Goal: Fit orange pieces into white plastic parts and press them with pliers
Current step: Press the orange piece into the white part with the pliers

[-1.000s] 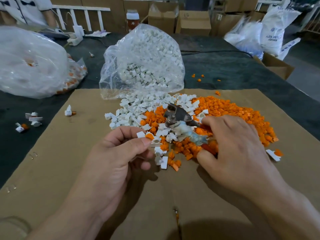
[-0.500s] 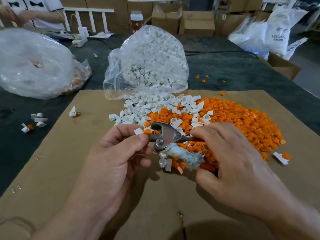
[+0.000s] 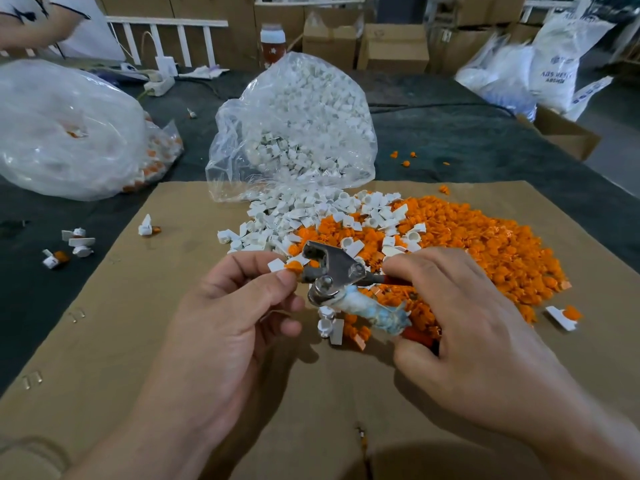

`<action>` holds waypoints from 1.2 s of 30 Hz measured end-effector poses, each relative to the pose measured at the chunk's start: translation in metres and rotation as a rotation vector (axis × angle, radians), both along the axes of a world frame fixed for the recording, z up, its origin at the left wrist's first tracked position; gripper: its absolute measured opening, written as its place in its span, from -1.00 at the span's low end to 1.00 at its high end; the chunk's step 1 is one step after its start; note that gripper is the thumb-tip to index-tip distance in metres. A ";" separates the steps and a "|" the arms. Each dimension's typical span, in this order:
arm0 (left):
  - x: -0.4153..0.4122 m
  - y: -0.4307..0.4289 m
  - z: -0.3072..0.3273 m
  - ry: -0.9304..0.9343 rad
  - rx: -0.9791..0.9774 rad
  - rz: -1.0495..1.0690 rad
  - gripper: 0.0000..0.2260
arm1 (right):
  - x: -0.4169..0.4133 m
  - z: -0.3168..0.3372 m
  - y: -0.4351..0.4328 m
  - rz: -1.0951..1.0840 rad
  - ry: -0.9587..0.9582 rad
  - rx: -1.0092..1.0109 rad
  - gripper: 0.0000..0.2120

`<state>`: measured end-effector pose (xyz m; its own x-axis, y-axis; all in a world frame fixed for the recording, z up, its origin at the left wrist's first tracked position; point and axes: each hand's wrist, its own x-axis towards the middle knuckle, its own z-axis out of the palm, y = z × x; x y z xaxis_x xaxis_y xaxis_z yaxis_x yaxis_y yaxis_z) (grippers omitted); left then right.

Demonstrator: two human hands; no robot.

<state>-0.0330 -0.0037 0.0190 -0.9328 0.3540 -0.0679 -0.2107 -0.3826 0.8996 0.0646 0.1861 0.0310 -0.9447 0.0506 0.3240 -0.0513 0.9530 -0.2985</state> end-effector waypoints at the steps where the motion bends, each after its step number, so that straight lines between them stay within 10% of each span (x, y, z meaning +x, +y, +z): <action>1: 0.000 0.000 0.000 0.003 0.005 -0.004 -0.87 | 0.000 0.000 0.000 0.010 -0.012 -0.018 -0.47; 36: -0.008 -0.006 -0.014 0.338 -0.043 -0.134 -0.87 | 0.002 0.019 -0.005 0.003 -0.147 0.052 -0.62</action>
